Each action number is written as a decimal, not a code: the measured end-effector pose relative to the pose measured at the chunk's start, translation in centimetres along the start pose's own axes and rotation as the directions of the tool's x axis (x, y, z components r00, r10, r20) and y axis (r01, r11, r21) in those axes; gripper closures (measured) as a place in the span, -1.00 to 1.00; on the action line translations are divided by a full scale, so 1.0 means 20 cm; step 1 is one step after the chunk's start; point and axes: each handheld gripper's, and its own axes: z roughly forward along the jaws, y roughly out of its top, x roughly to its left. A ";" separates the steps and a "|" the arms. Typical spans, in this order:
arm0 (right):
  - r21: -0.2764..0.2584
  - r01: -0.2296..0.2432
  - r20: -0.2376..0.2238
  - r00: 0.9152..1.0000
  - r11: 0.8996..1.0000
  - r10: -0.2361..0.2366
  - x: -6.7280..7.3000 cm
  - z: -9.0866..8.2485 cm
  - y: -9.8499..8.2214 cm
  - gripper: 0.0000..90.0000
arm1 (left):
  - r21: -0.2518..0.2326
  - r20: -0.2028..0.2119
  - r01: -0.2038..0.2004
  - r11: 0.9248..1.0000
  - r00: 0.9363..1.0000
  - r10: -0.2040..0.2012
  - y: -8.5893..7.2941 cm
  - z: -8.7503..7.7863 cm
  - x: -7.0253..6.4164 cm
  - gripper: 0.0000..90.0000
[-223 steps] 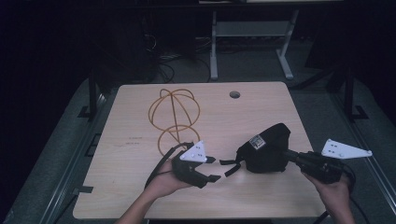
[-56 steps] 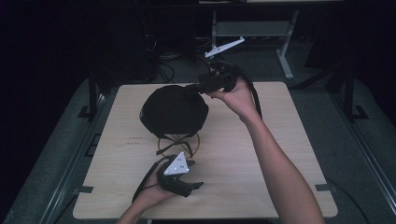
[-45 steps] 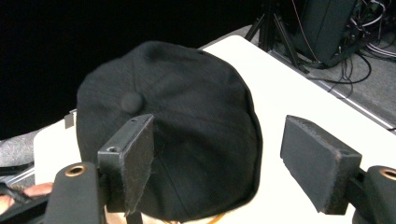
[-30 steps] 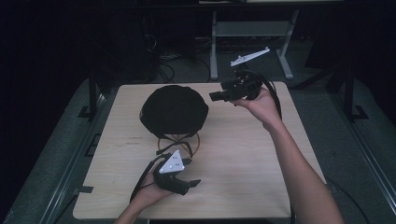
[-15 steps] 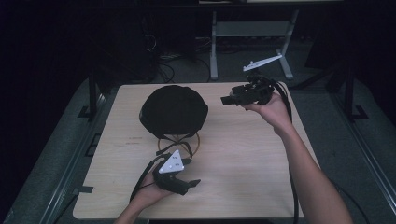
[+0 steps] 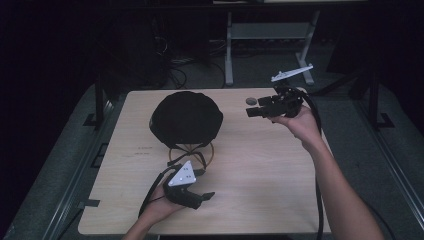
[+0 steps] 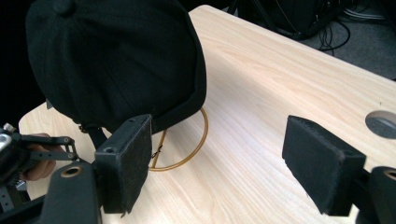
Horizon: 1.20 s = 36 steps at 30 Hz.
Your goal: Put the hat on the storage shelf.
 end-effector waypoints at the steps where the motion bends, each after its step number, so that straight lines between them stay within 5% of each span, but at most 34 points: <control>1: 0.005 -0.005 -0.002 1.000 1.000 0.005 0.00 0.00 -0.01 -0.48 | -0.003 -0.001 0.001 1.000 1.000 -0.001 0.00 0.00 0.00 -0.49; 36: -0.016 -0.096 -0.001 0.995 0.995 0.096 -0.16 -0.08 -0.35 -0.51 | 0.015 0.012 0.002 1.000 1.000 -0.003 -0.01 0.02 -0.01 -0.51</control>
